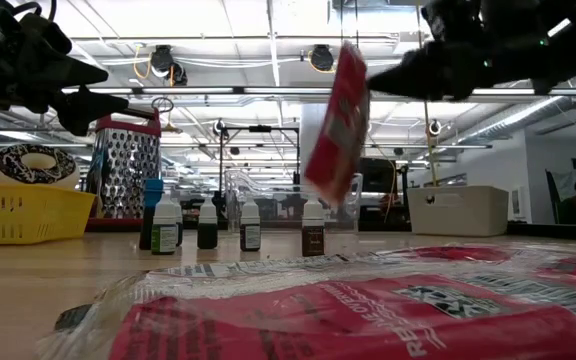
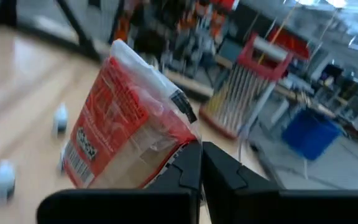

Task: Pick & Place Food Item
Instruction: Put the top popcorn bag into the transparent bin

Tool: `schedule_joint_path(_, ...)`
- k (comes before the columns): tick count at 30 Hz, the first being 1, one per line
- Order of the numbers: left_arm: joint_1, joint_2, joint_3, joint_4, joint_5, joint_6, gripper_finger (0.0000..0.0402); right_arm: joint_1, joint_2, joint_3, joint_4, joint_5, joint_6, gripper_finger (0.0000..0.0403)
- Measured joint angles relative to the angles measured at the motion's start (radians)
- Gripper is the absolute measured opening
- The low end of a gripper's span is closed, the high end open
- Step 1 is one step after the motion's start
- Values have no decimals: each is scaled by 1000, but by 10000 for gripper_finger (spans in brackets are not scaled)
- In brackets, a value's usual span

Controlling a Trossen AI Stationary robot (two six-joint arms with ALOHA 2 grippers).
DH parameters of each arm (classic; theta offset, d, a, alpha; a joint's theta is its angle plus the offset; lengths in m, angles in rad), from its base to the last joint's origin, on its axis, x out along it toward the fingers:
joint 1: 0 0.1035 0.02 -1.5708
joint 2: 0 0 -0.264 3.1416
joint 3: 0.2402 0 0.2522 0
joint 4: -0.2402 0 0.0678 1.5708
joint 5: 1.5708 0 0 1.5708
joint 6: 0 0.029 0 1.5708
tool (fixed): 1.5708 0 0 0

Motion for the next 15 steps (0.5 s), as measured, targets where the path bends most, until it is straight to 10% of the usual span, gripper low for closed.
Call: schedule_joint_path(15,0,0,0,0,0,0,280,-238,166,48,422,-102,113,0)
